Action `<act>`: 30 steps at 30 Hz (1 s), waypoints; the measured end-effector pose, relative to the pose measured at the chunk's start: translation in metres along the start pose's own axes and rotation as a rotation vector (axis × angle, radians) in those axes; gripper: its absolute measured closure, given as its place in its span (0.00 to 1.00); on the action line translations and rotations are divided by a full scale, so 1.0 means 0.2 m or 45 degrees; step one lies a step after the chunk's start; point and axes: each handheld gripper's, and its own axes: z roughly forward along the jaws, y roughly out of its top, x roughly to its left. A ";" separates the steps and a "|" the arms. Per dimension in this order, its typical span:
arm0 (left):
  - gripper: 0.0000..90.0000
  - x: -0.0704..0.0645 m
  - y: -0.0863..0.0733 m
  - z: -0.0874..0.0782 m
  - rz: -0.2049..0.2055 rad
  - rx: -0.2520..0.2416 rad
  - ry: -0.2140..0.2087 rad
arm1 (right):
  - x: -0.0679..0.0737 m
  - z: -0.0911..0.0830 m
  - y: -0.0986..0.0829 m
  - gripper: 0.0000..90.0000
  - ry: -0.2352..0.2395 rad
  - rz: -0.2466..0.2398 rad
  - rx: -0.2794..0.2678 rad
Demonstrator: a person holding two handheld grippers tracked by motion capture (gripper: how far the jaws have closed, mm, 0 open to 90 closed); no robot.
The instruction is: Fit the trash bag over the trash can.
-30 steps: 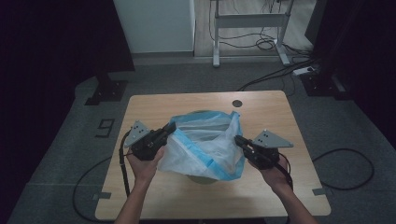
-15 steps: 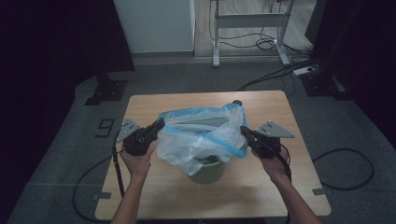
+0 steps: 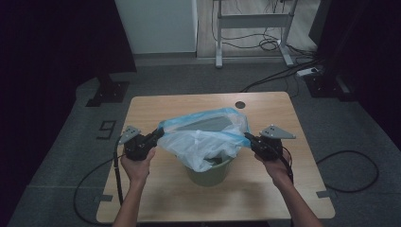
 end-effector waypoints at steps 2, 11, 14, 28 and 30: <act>0.98 0.00 -0.02 0.00 -0.001 0.010 -0.008 | 0.00 0.00 -0.01 0.98 0.004 -0.002 0.005; 0.98 0.02 -0.08 0.02 -0.030 0.034 -0.005 | -0.04 -0.01 -0.07 0.98 0.002 0.035 0.006; 0.98 0.02 -0.10 0.03 -0.035 0.050 -0.017 | -0.05 -0.01 -0.09 0.98 0.015 0.054 0.001; 0.97 0.00 -0.12 0.08 -0.004 0.112 -0.015 | -0.06 -0.09 -0.07 0.59 -0.049 0.088 -0.127; 0.97 -0.01 -0.12 0.08 -0.001 0.108 -0.016 | -0.06 -0.14 -0.05 0.54 -0.053 0.105 -0.171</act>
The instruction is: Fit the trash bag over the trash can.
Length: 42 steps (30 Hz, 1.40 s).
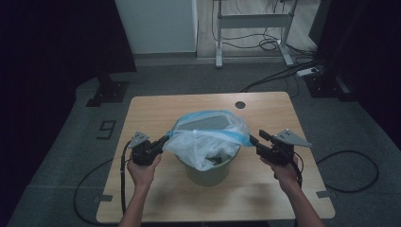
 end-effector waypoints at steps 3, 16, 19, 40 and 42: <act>0.97 0.00 0.00 0.00 -0.003 -0.007 0.001 | 0.01 -0.07 0.04 0.50 0.030 -0.004 -0.066; 0.96 0.00 0.01 -0.02 -0.030 -0.035 -0.021 | 0.32 -0.03 0.22 0.38 0.369 -0.244 -0.024; 0.96 0.00 0.02 -0.02 -0.033 -0.043 -0.027 | 0.36 0.05 0.24 0.42 0.368 -0.286 0.037; 0.96 -0.03 -0.01 -0.12 0.020 -0.070 -0.094 | 0.45 -0.20 0.00 0.98 0.593 -0.303 -0.032; 0.96 -0.03 -0.02 -0.13 0.022 -0.063 -0.104 | 0.47 -0.22 -0.05 0.98 0.633 -0.305 -0.022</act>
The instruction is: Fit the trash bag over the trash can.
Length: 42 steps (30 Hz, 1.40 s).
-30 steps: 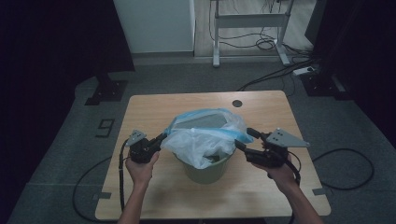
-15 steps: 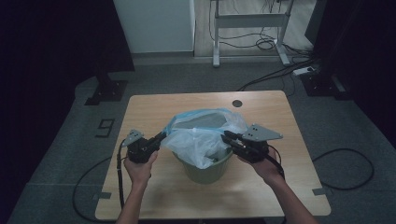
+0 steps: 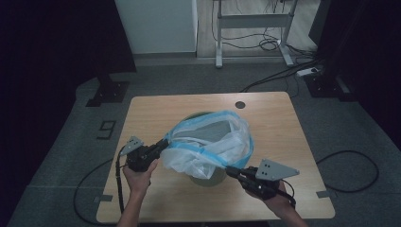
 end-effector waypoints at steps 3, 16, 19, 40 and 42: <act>0.97 0.01 -0.01 -0.02 -0.006 0.008 -0.010 | 0.04 0.01 -0.06 0.98 0.027 -0.013 0.034; 0.97 -0.01 -0.08 -0.10 0.023 0.053 -0.046 | 0.05 0.08 -0.21 0.98 0.081 -0.021 0.150; 0.96 -0.02 -0.09 -0.11 0.026 0.070 -0.039 | 0.02 0.09 -0.23 0.97 0.038 -0.018 0.186; 0.46 -0.13 0.19 -0.12 0.177 0.043 -0.094 | -0.10 0.07 -0.30 0.93 -0.094 0.041 0.207; 0.45 -0.11 0.21 -0.07 0.169 0.080 -0.092 | -0.10 0.07 -0.31 0.92 -0.093 0.039 0.209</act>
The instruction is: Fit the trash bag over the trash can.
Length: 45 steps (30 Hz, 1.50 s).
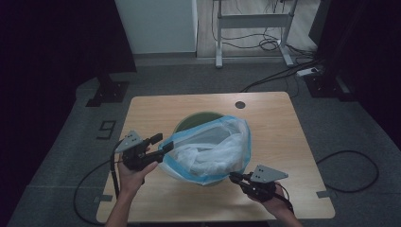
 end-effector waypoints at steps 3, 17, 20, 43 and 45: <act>0.45 0.04 0.01 0.05 -0.015 0.048 -0.023 | 0.00 0.00 -0.01 0.92 0.002 0.000 0.001; 0.59 0.06 -0.03 0.08 -0.068 0.101 -0.164 | 0.03 -0.06 0.02 0.64 -0.044 -0.038 -0.062; 0.64 0.05 -0.03 0.08 -0.064 0.085 -0.137 | 0.03 -0.12 0.06 0.53 -0.082 -0.034 -0.135; 0.96 0.03 -0.03 0.05 0.012 -0.037 -0.012 | -0.32 0.03 0.50 0.65 -0.408 0.158 -0.146; 0.97 0.03 -0.03 0.04 0.004 -0.057 -0.005 | -0.34 0.04 0.49 0.81 -0.437 0.210 -0.129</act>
